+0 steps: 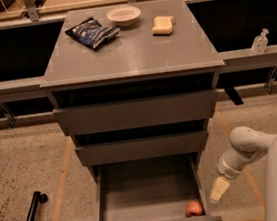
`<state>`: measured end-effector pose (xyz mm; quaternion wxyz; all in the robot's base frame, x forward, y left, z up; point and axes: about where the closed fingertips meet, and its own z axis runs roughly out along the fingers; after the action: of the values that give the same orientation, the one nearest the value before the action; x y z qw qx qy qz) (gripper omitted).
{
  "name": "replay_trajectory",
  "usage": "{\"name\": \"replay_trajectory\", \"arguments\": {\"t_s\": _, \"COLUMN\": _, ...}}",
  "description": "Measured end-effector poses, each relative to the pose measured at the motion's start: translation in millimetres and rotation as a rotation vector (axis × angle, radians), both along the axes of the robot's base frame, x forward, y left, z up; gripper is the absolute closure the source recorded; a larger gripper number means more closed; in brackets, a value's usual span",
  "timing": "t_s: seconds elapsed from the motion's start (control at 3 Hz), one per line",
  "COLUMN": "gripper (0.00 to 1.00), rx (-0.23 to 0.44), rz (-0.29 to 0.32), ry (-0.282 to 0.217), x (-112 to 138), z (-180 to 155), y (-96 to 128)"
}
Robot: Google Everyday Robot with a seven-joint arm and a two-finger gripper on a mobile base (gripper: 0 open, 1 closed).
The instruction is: Pick apple from bottom drawer and place on counter
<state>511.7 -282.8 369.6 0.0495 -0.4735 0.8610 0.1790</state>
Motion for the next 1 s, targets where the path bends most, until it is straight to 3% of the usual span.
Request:
{"name": "replay_trajectory", "arguments": {"t_s": 0.67, "gripper": 0.0, "rx": 0.032, "rz": -0.009, "ry": -0.011, "x": -0.6, "z": -15.1, "y": 7.7}}
{"name": "replay_trajectory", "arguments": {"t_s": 1.0, "gripper": 0.0, "rx": 0.116, "rz": 0.001, "ry": -0.029, "x": 8.1, "z": -21.3, "y": 26.8}}
